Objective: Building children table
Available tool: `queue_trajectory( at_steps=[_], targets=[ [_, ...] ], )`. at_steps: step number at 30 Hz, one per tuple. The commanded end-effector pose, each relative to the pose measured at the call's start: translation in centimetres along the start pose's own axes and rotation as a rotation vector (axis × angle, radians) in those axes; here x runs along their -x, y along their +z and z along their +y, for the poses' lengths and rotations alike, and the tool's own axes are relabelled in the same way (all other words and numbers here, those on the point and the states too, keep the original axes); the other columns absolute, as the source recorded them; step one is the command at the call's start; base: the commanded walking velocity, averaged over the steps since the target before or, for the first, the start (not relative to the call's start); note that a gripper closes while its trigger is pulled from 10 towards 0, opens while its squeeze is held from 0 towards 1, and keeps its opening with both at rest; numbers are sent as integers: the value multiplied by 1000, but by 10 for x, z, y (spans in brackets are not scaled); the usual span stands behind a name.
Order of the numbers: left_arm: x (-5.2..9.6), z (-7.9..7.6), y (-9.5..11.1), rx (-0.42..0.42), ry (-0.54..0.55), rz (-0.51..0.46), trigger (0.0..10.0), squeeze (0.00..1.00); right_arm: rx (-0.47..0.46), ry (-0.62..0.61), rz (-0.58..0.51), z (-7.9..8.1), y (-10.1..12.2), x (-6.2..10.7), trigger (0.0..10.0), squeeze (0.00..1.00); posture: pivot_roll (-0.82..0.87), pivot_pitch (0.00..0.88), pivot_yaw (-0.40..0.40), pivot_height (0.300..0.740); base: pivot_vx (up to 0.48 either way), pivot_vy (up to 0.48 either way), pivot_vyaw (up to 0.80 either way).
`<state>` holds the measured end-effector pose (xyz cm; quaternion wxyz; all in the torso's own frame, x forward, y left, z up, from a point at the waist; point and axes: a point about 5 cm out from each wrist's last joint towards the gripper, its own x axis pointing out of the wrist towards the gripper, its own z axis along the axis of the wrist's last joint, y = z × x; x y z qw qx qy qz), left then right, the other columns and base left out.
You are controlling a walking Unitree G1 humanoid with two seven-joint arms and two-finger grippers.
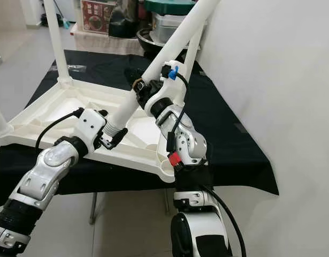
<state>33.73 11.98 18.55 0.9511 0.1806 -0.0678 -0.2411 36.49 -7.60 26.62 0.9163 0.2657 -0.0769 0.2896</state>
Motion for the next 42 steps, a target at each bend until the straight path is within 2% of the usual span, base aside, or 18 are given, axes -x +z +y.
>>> queue_trajectory(
  at_steps=[1, 4, 5, 6, 8, 17, 18, 19, 20, 21, 23, 24, 25, 27, 28, 30, 31, 42],
  targets=[
    [-5, -1, 3, -28, -13, -10, 10000, 0, 3, -2, 8, 1, -2, 3, 0, 0, 74, 0, -101, 740, 0, 0, 0],
    [-8, -5, 3, -29, -35, -9, 10000, 0, 17, 3, 12, 3, -4, 4, 0, 0, 73, 0, -100, 740, 0, 0, 0],
    [-9, -7, 2, -27, -46, -5, 7804, 0, 26, 7, 14, 4, -4, 4, 0, 0, 71, 0, -97, 740, 0, 0, 0],
    [-9, -7, 2, -27, -46, -5, 7804, 0, 26, 7, 14, 4, -4, 4, 0, 0, 71, 0, -97, 740, 0, 0, 0],
    [-11, -12, 0, -35, -63, 0, 0, 0, 39, 21, 17, 8, -4, 4, 0, 0, 70, 0, -97, 740, 0, 0, 0],
    [-14, -12, -1, -41, -61, -12, 0, 0, 39, 29, 25, 12, -6, 5, 0, 0, 72, 0, -98, 740, 0, 0, 0],
    [-14, -12, -2, -45, -59, -4, 2549, 0, 46, 30, 20, 12, -5, 5, 0, 0, 72, 0, -98, 740, 0, 0, 0],
    [-14, -12, -2, -45, -59, -4, 2549, 0, 46, 30, 20, 12, -5, 5, 0, 0, 72, 0, -98, 740, 0, 0, 0],
    [-15, -12, -3, -54, -64, 4, 10000, 0, 44, 26, 15, 12, -5, 5, 2000, 0, 72, 0, -98, 740, 0, 0, 0],
    [-15, -12, -3, -56, -63, 5, 10000, 0, 39, 24, 7, 12, -4, 5, 10000, 0, 72, 0, -98, 740, 0, 0, 0],
    [-15, -12, -4, -71, -68, 4, 10000, 0, 33, 30, -5, 13, -2, 5, 10000, 918, 74, 0, -97, 740, 0, 0, 0],
    [-15, -12, -4, -71, -68, 4, 10000, 0, 33, 30, -5, 13, -2, 5, 10000, 918, 74, 0, -97, 740, 0, 0, 0],
    [-14, -12, -4, -74, -67, 2, 10000, 0, 42, 29, -10, 13, -1, 5, 10000, 1000, 74, 0, -97, 740, 0, 0, 0],
    [-14, -11, -4, -83, -66, 1, 10000, 0, 36, 21, -10, 13, -2, 5, 10000, 1000, 74, 0, -97, 740, 0, 0, 0],
    [-14, -11, -4, -81, -66, 1, 10000, 0, 45, 15, -11, 12, -1, 4, 10000, 859, 76, 0, -98, 740, 0, 0, 0],
    [-14, -11, -4, -79, -65, 0, 10000, 0, 52, 11, -12, 12, -1, 4, 10000, 859, 76, 0, -98, 740, 0, 0, 0],
    [-14, -11, -5, -77, -66, -1, 10000, 0, 50, 5, -12, 12, -1, 3, 10000, 0, 76, 0, -98, 740, 0, 0, 0],
    [-15, -15, -4, -98, -73, -12, 10000, 0, 24, -14, -15, 13, -3, 0, 10000, 0, 71, 1, -95, 740, 0, 0, 0]
  ],
)
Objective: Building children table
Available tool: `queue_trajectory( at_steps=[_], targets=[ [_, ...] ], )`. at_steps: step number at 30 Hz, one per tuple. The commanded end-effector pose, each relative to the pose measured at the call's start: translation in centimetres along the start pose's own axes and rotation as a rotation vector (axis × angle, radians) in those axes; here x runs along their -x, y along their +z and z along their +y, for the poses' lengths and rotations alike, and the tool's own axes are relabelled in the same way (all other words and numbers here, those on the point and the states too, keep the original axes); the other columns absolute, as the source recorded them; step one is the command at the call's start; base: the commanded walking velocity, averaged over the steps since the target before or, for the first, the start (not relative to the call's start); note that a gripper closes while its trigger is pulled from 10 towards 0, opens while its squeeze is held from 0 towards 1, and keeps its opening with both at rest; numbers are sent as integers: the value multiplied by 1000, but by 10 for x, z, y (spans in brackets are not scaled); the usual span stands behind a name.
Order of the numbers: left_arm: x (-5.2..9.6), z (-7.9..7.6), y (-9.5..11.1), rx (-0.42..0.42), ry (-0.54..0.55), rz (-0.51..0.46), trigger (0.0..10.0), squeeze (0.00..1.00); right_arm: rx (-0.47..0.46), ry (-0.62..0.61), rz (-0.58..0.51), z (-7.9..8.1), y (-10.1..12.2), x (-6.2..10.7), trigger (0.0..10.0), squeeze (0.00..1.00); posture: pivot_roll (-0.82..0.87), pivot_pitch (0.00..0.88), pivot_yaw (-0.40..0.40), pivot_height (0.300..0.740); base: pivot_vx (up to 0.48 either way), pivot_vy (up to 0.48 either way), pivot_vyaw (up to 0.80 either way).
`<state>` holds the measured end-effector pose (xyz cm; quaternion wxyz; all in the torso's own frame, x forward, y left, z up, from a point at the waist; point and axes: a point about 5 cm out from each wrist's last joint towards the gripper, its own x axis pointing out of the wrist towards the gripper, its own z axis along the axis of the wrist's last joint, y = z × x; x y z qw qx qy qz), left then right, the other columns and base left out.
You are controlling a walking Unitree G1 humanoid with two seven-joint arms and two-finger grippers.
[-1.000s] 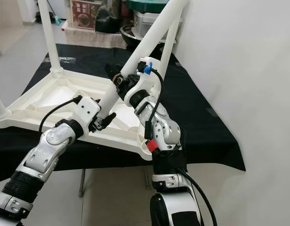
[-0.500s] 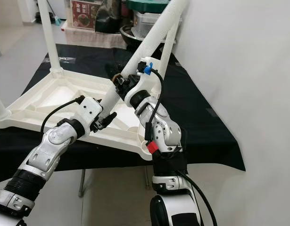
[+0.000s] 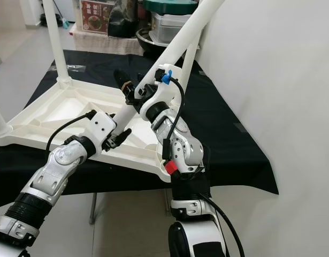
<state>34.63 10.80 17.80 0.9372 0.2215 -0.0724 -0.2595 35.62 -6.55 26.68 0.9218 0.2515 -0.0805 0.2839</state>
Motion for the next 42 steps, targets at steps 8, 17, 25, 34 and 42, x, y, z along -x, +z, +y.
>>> queue_trajectory(
  at_steps=[8, 17, 25, 34, 42],
  targets=[
    [-4, -8, 3, -11, -22, -21, 10000, 0, -6, -10, -18, 1, 1, -4, 10000, 0, 73, 2, -94, 740, 0, 0, 0],
    [-4, -9, 4, -15, -21, -27, 10000, 0, -7, -7, -29, 2, 1, -7, 0, 0, 70, 3, -96, 740, 0, 0, 0],
    [-5, -8, 4, -5, -18, -28, 10000, 0, -11, -10, -34, 2, 1, -8, 0, 0, 72, 1, -98, 740, 0, 0, 0],
    [-4, -9, -5, 44, -18, 34, 10000, 1000, -15, -18, -42, 3, -1, -8, 0, 0, 70, 0, -98, 740, 0, 0, 0],
    [2, 8, -11, 19, 52, 71, 10000, 0, 2, -30, -59, -1, 4, -7, 0, 0, 69, 0, -98, 740, 0, 0, 0]
  ],
)
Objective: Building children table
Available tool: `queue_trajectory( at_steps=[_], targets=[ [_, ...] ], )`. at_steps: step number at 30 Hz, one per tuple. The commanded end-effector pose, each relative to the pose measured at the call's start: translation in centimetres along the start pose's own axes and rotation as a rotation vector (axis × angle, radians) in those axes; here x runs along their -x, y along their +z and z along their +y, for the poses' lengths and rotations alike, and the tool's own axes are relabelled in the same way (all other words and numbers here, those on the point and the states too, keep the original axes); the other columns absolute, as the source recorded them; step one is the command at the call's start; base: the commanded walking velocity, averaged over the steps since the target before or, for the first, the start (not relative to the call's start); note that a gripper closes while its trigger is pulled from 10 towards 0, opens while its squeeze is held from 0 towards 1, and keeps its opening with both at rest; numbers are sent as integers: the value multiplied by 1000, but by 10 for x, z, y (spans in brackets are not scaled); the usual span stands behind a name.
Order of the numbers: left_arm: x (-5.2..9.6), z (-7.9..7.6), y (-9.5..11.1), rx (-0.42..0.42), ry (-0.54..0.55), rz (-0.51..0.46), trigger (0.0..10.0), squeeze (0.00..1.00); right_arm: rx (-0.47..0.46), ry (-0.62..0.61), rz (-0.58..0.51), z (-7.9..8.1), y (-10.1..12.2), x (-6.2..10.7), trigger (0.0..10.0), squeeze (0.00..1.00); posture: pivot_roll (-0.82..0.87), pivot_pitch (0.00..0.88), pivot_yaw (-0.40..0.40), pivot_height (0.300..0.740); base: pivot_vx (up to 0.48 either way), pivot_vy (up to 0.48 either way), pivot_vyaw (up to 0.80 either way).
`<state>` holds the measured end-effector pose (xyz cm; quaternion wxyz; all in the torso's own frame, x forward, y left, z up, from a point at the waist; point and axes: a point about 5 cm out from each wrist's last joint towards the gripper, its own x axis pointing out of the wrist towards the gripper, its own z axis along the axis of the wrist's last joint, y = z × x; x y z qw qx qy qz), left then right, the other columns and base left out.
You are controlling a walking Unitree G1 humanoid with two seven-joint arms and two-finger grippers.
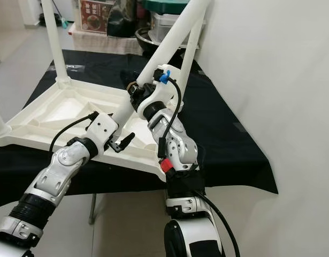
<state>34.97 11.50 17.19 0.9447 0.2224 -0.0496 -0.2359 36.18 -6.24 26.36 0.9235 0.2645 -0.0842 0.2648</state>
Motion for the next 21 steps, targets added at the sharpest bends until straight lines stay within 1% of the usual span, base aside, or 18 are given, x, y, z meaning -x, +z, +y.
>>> queue_trajectory(
  at_steps=[1, 2, 4, 5, 6, 7, 8, 9, 10, 11, 12, 13, 14, 15, 17, 18, 19, 21],
  targets=[
    [3, 7, -4, 23, 24, 24, 10000, 0, 21, 1, -42, -1, 11, -1, 0, 0, 71, 0, -100, 740, 0, 0, 0],
    [7, 11, -7, 35, 42, 39, 10000, 0, 38, -10, -52, -4, 14, -1, 0, 0, 72, 3, -97, 740, 0, 0, 0],
    [7, 11, -7, 35, 42, 39, 10000, 0, 38, -10, -52, -4, 14, -1, 0, 0, 72, 3, -97, 740, 0, 0, 0],
    [14, 15, -13, 58, 67, 60, 10000, 0, 63, -28, -69, -10, 21, -1, 0, 0, 73, 5, -100, 740, 0, 0, 0],
    [22, 15, -19, 86, 82, 77, 10000, 0, 94, -53, -92, -18, 29, -1, 0, 0, 75, 7, -102, 740, 0, 0, 0],
    [22, 15, -19, 86, 82, 77, 10000, 0, 94, -53, -92, -18, 29, -1, 0, 0, 75, 7, -102, 740, 0, 0, 0],
    [28, 14, -23, 106, 91, 88, 10000, 0, 113, -69, -108, -24, 35, -1, 0, 0, 75, 7, -102, 740, 0, 0, 0],
    [35, 11, -27, 124, 106, 98, 10000, 0, 154, -98, -130, -31, 43, 0, 0, 0, 79, 13, -103, 740, 0, 0, 0],
    [41, 8, -28, 136, 108, 96, 10000, 0, 176, -113, -142, -37, 48, 1, 0, 0, 80, 15, -107, 740, 0, 0, 0],
    [41, 8, -28, 136, 108, 96, 10000, 0, 176, -113, -142, -37, 48, 1, 0, 0, 80, 15, -107, 740, 0, 0, 0],
    [46, 4, -27, 146, 112, 87, 10000, 0, 188, -121, -149, -41, 52, 3, 0, 0, 80, 17, -109, 740, 0, 0, 0],
    [46, 4, -27, 146, 112, 87, 10000, 0, 188, -121, -149, -41, 52, 3, 0, 0, 80, 17, -109, 740, 0, 0, 0],
    [53, -1, -27, 184, 140, 77, 10000, 0, 236, -139, -153, -47, 56, 5, 0, 0, 82, 23, -109, 740, 0, 0, 0],
    [60, -6, -25, 238, 176, 64, 10000, 0, 257, -143, -158, -51, 59, 8, 5529, 0, 82, 27, -111, 740, 0, 0, 0],
    [60, -6, -25, 238, 176, 64, 10000, 0, 257, -143, -158, -51, 59, 8, 5529, 0, 82, 27, -111, 740, 0, 0, 0],
    [69, -16, -22, 273, 177, 46, 10000, 0, 293, -153, -163, -56, 61, 12, 10000, 0, 83, 31, -115, 740, 0, 0, 0],
    [77, -25, -21, 295, 183, 38, 10000, 0, 326, -160, -168, -58, 62, 15, 10000, 0, 83, 31, -115, 740, 0, 0, 0],
    [77, -25, -21, 295, 183, 38, 10000, 0, 326, -160, -168, -58, 62, 15, 10000, 0, 83, 31, -115, 740, 0, 0, 0]
  ],
)
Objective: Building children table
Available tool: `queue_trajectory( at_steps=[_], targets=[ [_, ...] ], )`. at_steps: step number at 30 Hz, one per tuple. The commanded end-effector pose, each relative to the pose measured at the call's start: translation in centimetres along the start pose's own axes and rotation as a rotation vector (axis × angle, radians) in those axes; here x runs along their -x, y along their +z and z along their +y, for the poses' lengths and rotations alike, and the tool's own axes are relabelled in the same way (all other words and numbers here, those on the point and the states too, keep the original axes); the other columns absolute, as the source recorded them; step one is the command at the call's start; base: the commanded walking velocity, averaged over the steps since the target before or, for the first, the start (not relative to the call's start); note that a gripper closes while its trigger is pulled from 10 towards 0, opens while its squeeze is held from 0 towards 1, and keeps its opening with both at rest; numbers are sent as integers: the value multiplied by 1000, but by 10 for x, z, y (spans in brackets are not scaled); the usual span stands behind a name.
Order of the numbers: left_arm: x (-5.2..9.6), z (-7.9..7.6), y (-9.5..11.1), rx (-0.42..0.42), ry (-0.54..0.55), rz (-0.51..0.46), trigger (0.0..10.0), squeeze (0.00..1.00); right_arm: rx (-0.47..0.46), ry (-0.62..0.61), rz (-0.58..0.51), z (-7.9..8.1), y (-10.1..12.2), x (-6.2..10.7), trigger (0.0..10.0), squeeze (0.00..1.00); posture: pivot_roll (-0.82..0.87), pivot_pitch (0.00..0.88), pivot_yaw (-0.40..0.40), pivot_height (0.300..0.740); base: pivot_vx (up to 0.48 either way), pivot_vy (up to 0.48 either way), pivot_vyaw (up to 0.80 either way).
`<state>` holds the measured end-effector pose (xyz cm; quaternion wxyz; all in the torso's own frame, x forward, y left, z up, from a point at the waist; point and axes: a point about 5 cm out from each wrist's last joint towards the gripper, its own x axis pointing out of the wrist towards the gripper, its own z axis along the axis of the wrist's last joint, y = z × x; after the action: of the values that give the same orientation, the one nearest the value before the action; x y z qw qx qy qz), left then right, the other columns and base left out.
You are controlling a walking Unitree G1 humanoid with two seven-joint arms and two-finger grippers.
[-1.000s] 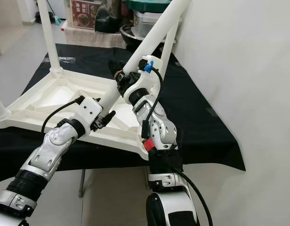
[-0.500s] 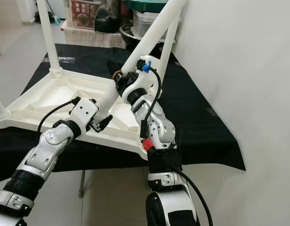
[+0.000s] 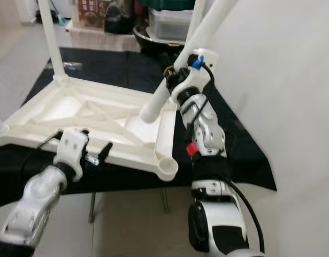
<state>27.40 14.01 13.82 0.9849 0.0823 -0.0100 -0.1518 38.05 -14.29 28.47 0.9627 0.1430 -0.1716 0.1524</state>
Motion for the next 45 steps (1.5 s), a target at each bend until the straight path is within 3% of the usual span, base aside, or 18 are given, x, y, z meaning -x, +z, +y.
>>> queue_trajectory(
  at_steps=[1, 3, 5, 7, 14, 22, 31, 39, 44, 45],
  targets=[
    [-1, 1, 5, 2, 6, -13, 10000, 0, 13, 1, -18, -1, 2, 1, 10000, 0, 83, 31, -115, 740, 0, 0, 0],
    [11, -13, 3, 50, 1, -8, 10000, 0, 58, -10, -29, -5, 3, 6, 10000, 0, 80, 39, -114, 740, 0, 0, 338],
    [11, -13, 3, 50, 1, -8, 10000, 0, 58, -10, -29, -5, 3, 6, 10000, 0, 80, 39, -114, 740, 0, 0, 675],
    [22, -27, -1, 121, 1, 11, 10000, 0, 87, -4, -35, -6, 3, 7, 10000, 0, 81, 36, -117, 740, 0, 0, 794],
    [29, -42, -6, 157, 22, 48, 10000, 0, 84, 39, -31, 3, -2, 5, 10000, 0, 78, 32, -123, 740, 0, 0, 794],
    [31, -45, -13, 164, 52, 91, 10000, 0, 52, 71, -13, 13, -11, 7, 10000, 0, 77, 34, -125, 740, 0, -231, 397],
    [30, -47, -12, 158, 48, 109, 10000, 0, 59, 52, -12, 9, -11, 6, 10000, 0, 77, 42, -124, 740, 0, -442, 0],
    [30, -45, -13, 181, 70, 123, 10000, 0, 70, 54, -11, 6, -9, 5, 10000, 0, 80, 43, -126, 740, 0, -104, 0],
    [30, -45, -13, 189, 72, 130, 10000, 0, 38, 137, 17, 7, -8, 2, 10000, 0, 81, 47, -125, 740, 0, 0, 0],
    [30, -46, -13, 194, 66, 137, 10000, 0, 10, 261, 51, 9, -6, 0, 10000, 0, 83, 52, -123, 740, 0, 0, 0]
  ],
)
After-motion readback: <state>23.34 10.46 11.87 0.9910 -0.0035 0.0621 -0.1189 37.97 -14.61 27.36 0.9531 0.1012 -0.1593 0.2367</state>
